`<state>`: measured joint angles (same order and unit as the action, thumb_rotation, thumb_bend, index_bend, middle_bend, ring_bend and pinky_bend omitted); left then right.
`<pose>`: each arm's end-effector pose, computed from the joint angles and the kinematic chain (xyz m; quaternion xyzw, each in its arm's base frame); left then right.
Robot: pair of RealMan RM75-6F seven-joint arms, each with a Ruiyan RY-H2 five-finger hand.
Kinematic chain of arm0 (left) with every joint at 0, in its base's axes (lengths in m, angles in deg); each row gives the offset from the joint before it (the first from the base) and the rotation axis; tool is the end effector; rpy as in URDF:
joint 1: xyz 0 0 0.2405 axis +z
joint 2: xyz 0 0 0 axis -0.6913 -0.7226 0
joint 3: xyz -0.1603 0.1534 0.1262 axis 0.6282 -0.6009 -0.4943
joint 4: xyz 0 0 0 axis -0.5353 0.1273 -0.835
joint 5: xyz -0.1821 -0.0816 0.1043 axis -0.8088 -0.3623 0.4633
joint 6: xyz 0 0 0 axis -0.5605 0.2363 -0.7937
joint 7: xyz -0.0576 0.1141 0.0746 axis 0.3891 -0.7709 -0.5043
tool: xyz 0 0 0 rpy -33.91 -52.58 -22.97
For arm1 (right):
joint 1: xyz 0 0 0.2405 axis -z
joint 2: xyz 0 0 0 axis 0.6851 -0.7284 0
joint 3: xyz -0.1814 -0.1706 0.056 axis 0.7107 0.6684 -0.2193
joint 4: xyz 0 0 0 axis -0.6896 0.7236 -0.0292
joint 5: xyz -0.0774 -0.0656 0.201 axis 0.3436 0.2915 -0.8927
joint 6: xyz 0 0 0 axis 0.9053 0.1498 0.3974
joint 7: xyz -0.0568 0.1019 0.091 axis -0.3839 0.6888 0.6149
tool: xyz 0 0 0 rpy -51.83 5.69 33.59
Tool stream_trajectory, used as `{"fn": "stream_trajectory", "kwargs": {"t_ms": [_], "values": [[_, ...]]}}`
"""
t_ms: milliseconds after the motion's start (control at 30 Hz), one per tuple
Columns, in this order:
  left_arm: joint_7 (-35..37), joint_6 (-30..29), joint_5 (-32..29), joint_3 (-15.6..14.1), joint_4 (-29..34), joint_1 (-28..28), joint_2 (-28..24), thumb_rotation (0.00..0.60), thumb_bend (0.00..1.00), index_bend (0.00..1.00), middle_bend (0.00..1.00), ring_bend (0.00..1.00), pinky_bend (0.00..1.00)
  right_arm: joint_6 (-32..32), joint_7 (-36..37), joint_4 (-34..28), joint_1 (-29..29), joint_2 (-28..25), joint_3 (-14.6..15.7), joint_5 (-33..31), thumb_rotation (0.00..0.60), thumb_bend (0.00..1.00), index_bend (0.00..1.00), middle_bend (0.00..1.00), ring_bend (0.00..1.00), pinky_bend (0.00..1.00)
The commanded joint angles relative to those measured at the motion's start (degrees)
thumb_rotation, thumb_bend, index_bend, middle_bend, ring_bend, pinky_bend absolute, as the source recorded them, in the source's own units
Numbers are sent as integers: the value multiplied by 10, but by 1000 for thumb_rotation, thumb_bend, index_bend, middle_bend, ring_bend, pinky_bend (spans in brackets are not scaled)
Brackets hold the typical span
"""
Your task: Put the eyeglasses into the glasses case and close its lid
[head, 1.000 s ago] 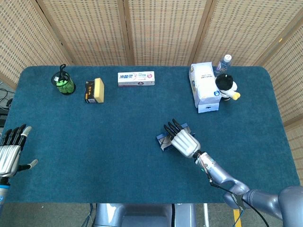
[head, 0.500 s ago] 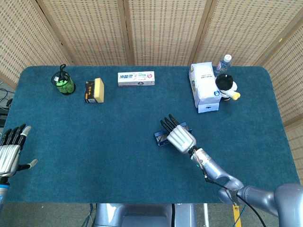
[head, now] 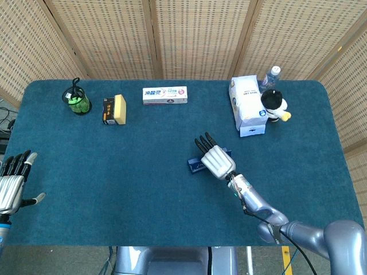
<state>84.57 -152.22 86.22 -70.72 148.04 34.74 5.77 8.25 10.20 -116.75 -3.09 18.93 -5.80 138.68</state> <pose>-0.3320 0.2105 0.1291 -0.6150 -0.3951 -0.3243 0.6004 -0.1448 -0.3720 -0.0633 0.8439 -0.0325 0.2506 0.4733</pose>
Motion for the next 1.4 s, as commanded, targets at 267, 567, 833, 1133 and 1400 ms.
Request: {"fn": "stream_trajectory", "kwargs": {"t_ms": [267,567,833,1133,1400], "values": [[0,-1,1,0,0,0,1,600,0,0,0,0,0,-37,22,34,0,27,-3,13,600,208,142,38,0,36],[0,0,0,0,-2,0,1,600,0,0,0,0,0,-81,58,39,1,32,-16,28,600,101,119,1,0,36],[-1,2,-3,0,-2,-1,2,600,0,0,0,0,0,-36,82,-58,5,-31,-38,-28,600,20,6,0,0,14],[-2,4,-4,1,-2,-2,2,600,0,0,0,0,0,124,44,-158,-24,-118,-7,-147,600,2,0,0,0,0],[1,5,-7,3,-3,-2,2,600,0,0,0,0,0,142,66,-103,-45,-83,4,-139,600,47,0,0,0,0]]}}
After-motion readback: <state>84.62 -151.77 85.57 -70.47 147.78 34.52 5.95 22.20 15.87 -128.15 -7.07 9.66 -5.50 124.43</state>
